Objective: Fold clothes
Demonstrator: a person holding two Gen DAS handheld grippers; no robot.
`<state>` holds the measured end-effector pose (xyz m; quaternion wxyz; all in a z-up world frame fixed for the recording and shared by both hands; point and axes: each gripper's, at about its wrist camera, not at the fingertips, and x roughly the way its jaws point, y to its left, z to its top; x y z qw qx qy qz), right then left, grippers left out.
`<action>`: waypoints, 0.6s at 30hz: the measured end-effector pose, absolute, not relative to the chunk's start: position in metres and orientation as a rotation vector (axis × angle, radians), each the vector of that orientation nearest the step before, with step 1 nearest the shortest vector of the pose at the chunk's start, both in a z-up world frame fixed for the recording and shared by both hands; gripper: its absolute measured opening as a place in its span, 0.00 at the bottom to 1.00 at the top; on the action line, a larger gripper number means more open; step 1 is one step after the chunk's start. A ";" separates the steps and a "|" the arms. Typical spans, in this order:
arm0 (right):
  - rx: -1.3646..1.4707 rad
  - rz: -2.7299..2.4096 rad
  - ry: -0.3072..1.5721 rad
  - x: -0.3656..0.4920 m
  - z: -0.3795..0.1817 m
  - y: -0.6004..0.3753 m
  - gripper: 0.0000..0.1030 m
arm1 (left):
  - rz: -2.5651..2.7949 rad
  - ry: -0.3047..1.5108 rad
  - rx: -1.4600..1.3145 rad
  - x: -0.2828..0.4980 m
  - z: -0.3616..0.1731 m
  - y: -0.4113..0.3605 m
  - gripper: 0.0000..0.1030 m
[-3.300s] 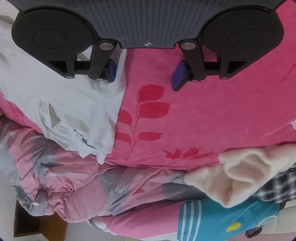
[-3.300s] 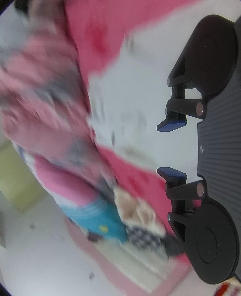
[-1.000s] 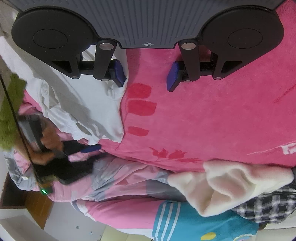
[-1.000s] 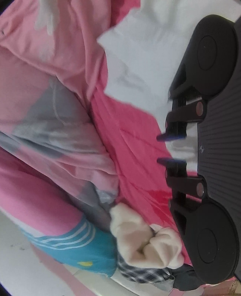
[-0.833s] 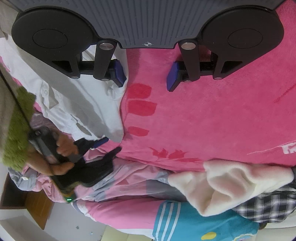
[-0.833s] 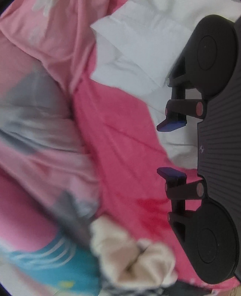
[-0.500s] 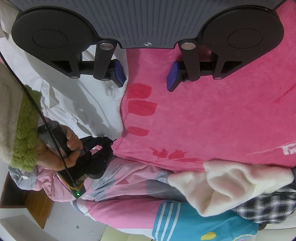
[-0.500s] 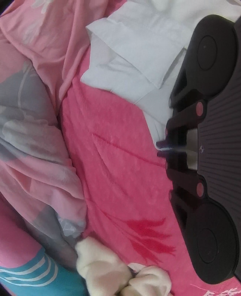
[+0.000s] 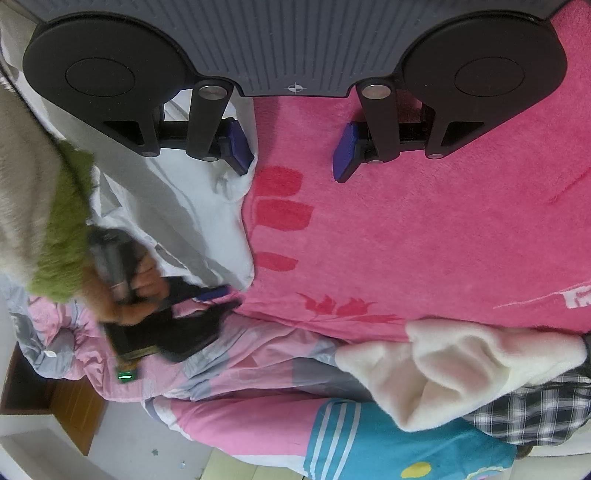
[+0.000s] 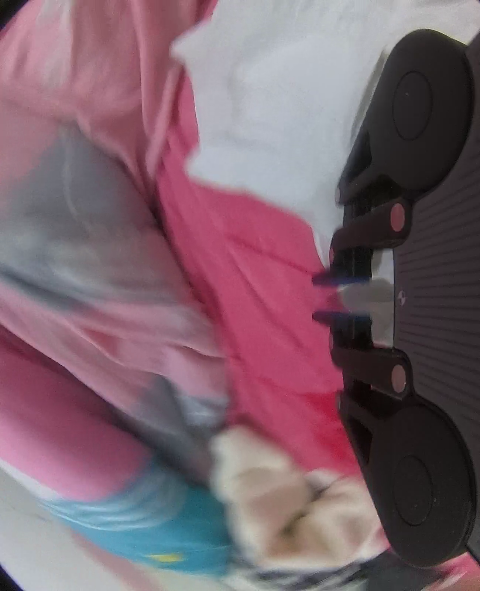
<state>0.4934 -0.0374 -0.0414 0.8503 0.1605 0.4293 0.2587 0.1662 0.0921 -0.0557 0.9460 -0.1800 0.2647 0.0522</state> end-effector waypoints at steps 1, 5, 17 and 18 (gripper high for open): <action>0.366 0.544 0.895 0.494 -0.039 -0.043 0.29 | 0.106 0.539 -0.368 0.166 -0.056 0.092 0.49; 0.421 0.518 0.801 0.448 0.010 -0.116 0.29 | 0.107 0.536 -0.374 0.166 -0.055 0.093 0.49; 0.459 0.218 0.424 0.144 0.176 -0.389 0.43 | 0.069 0.527 -0.387 0.148 -0.045 0.097 0.75; 0.457 0.180 0.409 0.115 0.183 -0.405 0.44 | 0.070 0.534 -0.364 0.145 -0.042 0.095 0.75</action>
